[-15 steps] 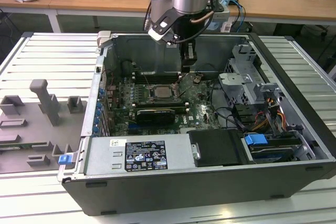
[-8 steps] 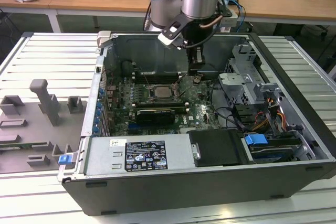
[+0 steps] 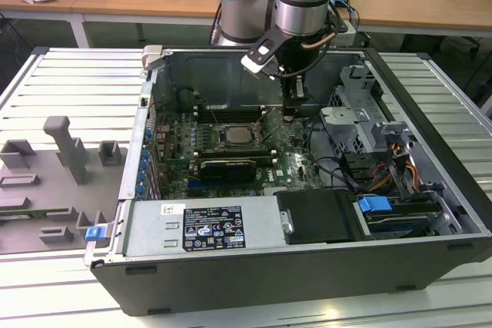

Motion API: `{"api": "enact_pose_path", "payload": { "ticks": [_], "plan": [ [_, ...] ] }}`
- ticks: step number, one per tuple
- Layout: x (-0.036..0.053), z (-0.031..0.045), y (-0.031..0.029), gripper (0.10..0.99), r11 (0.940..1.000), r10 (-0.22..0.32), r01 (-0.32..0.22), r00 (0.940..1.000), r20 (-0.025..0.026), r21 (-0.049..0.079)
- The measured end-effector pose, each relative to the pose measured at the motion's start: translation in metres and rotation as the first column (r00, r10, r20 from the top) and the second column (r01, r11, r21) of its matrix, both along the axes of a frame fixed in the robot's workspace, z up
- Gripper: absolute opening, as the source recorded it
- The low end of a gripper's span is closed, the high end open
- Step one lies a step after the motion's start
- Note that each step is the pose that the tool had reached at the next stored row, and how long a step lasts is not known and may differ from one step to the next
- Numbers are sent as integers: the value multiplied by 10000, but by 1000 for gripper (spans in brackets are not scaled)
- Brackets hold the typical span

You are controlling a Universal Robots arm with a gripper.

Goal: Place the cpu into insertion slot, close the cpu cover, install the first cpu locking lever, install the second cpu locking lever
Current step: 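Close the cpu cover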

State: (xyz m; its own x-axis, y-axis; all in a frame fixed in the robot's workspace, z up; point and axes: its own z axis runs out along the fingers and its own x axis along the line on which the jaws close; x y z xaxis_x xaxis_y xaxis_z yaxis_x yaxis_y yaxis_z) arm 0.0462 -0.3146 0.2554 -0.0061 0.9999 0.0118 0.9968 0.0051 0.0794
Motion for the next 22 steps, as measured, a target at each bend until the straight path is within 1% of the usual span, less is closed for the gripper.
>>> {"api": "enact_pose_path", "payload": {
  "ticks": [1, 4, 6, 13, 22],
  "plan": [
    [-2, -9, -9, 106, 10000, 1, -1, 10000, -15, 0],
    [-51, -31, -13, 106, 10000, 0, 0, 10000, -50, 1],
    [-61, -37, -13, 106, 10000, 1, -1, 10000, -58, 0],
    [-80, -40, -13, 106, 10000, 1, -1, 10000, -60, 1],
    [-180, -40, -13, 106, 10000, 1, -1, 10000, -59, 1]
  ]
}}
